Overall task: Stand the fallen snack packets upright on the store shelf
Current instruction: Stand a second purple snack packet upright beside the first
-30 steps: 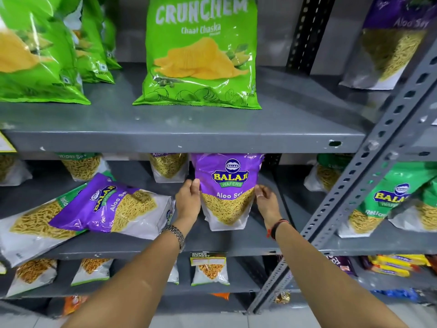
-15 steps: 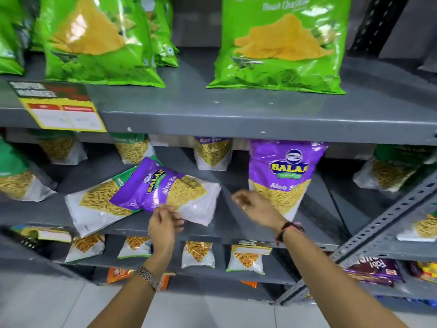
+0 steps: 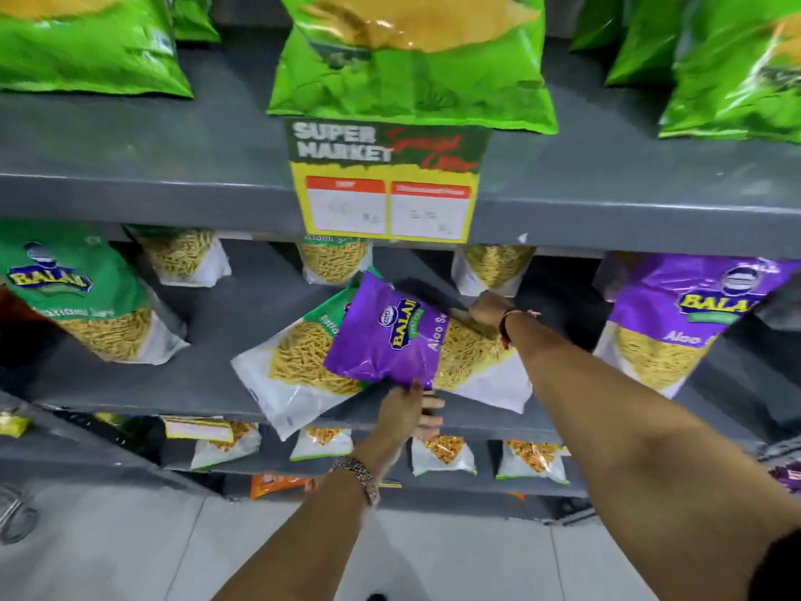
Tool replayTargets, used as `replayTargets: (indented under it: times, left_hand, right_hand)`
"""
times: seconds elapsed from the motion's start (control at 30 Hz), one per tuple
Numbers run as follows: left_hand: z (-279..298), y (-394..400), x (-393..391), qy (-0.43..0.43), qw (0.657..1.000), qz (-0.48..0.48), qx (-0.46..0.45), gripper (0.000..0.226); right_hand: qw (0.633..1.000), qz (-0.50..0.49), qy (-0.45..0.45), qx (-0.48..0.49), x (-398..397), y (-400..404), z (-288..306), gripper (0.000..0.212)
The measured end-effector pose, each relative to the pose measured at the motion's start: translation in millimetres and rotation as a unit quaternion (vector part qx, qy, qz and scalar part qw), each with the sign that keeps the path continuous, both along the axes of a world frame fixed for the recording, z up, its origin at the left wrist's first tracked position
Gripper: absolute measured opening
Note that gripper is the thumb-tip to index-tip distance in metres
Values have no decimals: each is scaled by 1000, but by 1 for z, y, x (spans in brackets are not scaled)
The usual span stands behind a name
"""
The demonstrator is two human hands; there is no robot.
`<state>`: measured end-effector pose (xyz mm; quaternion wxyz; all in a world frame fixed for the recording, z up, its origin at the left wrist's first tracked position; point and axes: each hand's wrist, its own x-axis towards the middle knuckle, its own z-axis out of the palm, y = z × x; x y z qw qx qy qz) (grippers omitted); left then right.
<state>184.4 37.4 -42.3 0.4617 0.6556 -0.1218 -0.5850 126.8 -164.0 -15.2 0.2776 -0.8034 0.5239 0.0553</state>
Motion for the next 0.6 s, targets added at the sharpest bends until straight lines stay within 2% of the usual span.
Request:
replayTargets:
  times: [0.1,0.17,0.23,0.33,0.4,0.5,0.6]
  left_hand:
    - [-1,2,8,50,998,18,-26,42]
    - [0,5,9,41,996,54,-49,25]
    - [-10,5,14,-21,994,89,-58,21]
    - [-37,4,20,-171,982,51,-54,51]
    - [-15,9,16,-228,970,29,-76,61]
    - [22,16,7,-291,946,-6,-142,45]
    - [39,16,-1,-326,925,-38,-192,41]
  right_hand:
    - [999,-39,-18,1,-8,2,-6,45]
    - [996,-81,-43,1,-25,10,-10,32]
    - [990,-127,-61,16,-48,27,-14,27]
    - [966,-193,-171,13,-80,63,-20,38]
    - [943,-250,-217,13,-98,91,-21,44]
    - [896,-333,-291,45,-124,130,-25,44]
    - [857,-361,-363,67,-146,159,-20,30]
